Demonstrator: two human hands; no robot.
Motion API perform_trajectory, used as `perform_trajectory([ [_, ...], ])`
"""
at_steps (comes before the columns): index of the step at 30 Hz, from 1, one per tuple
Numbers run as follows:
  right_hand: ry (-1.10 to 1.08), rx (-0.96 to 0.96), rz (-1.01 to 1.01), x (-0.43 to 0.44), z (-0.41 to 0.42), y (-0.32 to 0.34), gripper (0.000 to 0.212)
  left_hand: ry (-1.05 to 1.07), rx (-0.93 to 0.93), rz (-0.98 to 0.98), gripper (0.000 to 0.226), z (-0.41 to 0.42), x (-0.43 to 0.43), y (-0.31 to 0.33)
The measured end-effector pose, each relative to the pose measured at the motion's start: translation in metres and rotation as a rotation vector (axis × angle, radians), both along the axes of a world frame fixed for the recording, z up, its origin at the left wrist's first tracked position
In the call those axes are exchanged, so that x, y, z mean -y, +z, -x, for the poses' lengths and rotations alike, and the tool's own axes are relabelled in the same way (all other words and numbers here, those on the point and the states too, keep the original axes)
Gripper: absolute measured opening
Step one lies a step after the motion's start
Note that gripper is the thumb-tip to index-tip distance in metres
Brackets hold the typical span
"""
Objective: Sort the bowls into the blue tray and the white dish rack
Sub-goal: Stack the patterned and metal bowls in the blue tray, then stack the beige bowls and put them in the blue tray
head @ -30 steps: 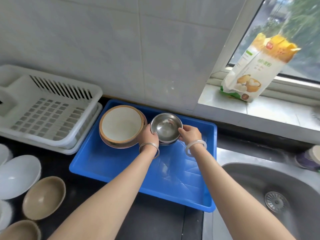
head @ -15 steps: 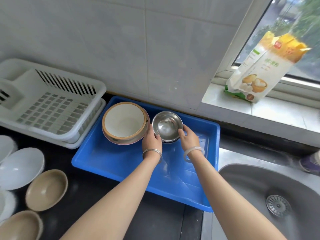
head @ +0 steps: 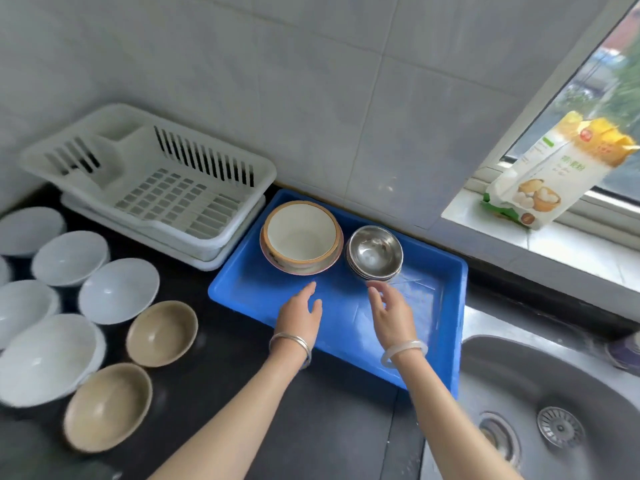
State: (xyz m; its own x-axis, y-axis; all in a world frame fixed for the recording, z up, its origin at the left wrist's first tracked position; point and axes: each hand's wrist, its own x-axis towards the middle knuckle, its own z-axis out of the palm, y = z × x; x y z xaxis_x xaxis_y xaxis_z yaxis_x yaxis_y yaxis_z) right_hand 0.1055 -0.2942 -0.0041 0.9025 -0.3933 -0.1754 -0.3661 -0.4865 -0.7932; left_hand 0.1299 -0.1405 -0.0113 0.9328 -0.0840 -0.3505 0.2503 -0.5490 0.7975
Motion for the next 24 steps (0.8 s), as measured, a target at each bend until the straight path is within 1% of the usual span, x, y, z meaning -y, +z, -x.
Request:
perform_trajectory([
  [2, 0.064, 0.023, 0.000, -0.038, 0.016, -0.004, 0.023, 0.051, 0.014, -0.026, 0.041, 0.025, -0.039, 0.002],
  [5, 0.205, 0.029, -0.007, -0.096, 0.030, -0.012, 0.021, 0.183, 0.054, -0.075, 0.038, 0.058, -0.096, 0.000],
  [8, 0.359, -0.102, -0.064, -0.150, 0.030, -0.021, 0.023, 0.327, 0.065, -0.094, 0.036, 0.084, -0.145, -0.009],
  [12, 0.445, -0.297, -0.095, -0.208, 0.019, -0.029, 0.033, 0.546, 0.121, -0.121, 0.036, 0.111, -0.197, -0.022],
  [15, 0.467, -0.393, -0.071, -0.243, 0.002, -0.035, 0.044, 0.670, 0.144, -0.234, 0.042, 0.124, -0.226, -0.030],
  [18, 0.441, -0.455, -0.037, -0.270, -0.013, -0.041, 0.053, 0.739, 0.138, -0.262, 0.048, 0.137, -0.246, -0.041],
  [21, 0.346, -0.512, -0.115, -0.282, -0.023, -0.046, 0.054, 0.817, 0.057, -0.133, 0.054, 0.144, -0.256, -0.046],
  [23, 0.301, -0.537, -0.179, -0.283, -0.029, -0.047, 0.047, 0.848, 0.002, -0.042, 0.061, 0.144, -0.259, -0.048],
  [24, 0.296, -0.536, -0.188, -0.283, -0.030, -0.047, 0.039, 0.866, -0.027, -0.003, 0.065, 0.144, -0.261, -0.049],
])
